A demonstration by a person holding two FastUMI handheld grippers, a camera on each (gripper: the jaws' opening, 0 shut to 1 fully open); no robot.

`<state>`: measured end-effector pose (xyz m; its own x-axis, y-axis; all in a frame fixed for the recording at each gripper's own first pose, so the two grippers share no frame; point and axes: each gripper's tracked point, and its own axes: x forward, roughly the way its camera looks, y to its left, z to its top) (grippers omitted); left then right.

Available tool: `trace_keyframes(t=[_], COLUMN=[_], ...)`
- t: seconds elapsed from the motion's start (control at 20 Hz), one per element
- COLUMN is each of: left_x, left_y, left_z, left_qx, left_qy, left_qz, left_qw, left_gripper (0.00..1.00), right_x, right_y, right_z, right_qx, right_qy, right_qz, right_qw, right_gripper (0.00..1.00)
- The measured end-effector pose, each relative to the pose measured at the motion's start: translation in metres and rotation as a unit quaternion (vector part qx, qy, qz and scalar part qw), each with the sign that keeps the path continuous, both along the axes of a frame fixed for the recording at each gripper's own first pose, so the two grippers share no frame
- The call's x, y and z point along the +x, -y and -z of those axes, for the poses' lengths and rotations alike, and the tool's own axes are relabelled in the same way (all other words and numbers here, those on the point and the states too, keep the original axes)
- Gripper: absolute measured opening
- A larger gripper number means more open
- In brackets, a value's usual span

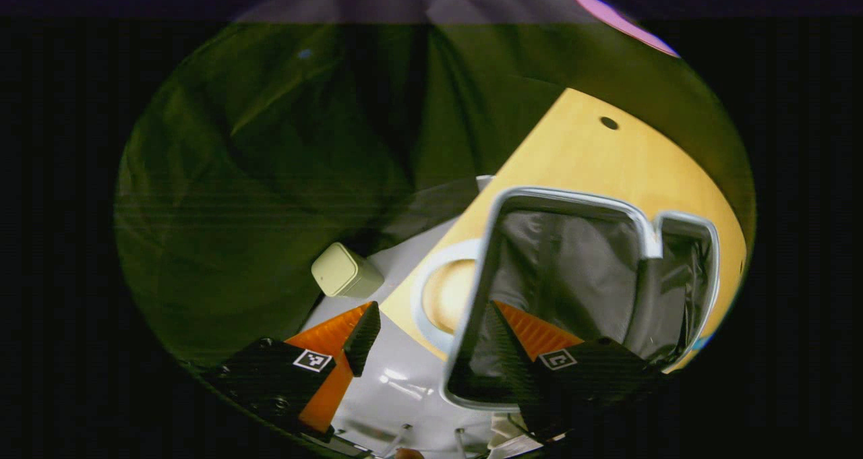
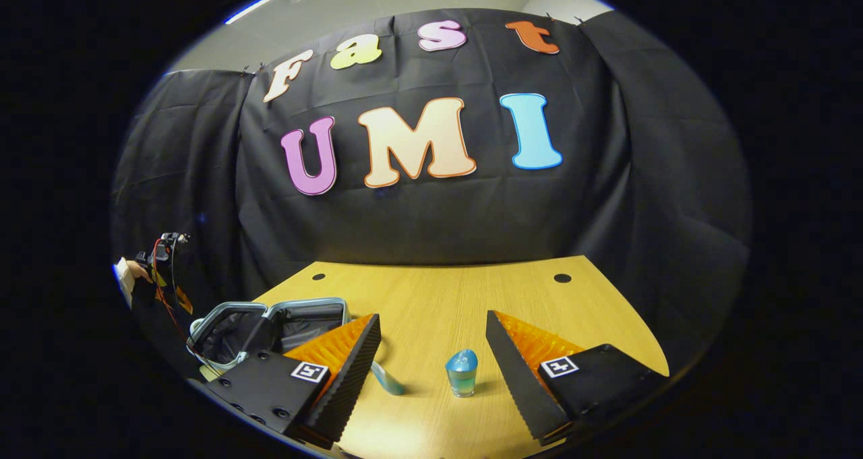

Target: First open the suitcase, pack the skin care products into it, and then close the suitcase.

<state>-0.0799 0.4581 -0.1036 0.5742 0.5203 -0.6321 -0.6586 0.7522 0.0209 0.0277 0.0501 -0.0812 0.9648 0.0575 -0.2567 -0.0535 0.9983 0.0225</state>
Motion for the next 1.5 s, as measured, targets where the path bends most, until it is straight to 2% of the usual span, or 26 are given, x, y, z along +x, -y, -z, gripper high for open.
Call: trace_keyframes(t=[0.2, 0.4, 0.5, 0.65, 0.85, 1.05, 1.35, 1.45, 1.5], left_x=[0.01, 0.019, 0.025, 0.035, 0.07, 0.108, 0.147, 0.165, 0.174], left_y=[0.125, 0.244, 0.301, 0.368, 0.45, 0.499, 0.511, 0.512, 0.514], left_z=[0.007, 0.015, 0.024, 0.039, 0.062, 0.073, 0.104, 0.098, 0.096], left_qx=[-0.033, -0.042, -0.055, -0.051, -0.062, -0.032, 0.001, 0.021, 0.031], left_qy=[0.003, -0.002, -0.002, -0.009, 0.011, 0.046, 0.062, 0.091, 0.103], left_qz=[0.102, 0.178, 0.209, 0.236, 0.293, 0.334, 0.299, 0.297, 0.3], left_qw=[0.994, 0.983, 0.976, 0.97, 0.954, 0.941, 0.952, 0.95, 0.948], left_gripper=[0.95, 0.95, 0.96, 0.96, 0.96, 0.96, 0.97, 0.96, 0.97], right_x=[-0.004, -0.009, -0.011, -0.01, -0.002, 0.003, -0.003, -0.005, -0.003], right_y=[0.015, 0.035, 0.043, 0.056, 0.066, 0.074, 0.074, 0.076, 0.077], right_z=[0.006, 0.016, 0.027, 0.05, 0.077, 0.109, 0.149, 0.16, 0.164], right_qx=[0.006, 0.008, 0.006, 0.003, 0.004, -0.005, -0.014, -0.02, -0.022], right_qy=[-0.021, -0.042, -0.055, -0.081, -0.105, -0.13, -0.159, -0.161, -0.163], right_qz=[-0.022, -0.048, -0.063, -0.086, -0.116, -0.142, -0.171, -0.174, -0.174], right_qw=[1.0, 0.998, 0.996, 0.993, 0.988, 0.981, 0.972, 0.971, 0.971], right_gripper=[0.98, 0.98, 0.98, 0.98, 0.98, 0.98, 0.98, 0.94, 0.98])
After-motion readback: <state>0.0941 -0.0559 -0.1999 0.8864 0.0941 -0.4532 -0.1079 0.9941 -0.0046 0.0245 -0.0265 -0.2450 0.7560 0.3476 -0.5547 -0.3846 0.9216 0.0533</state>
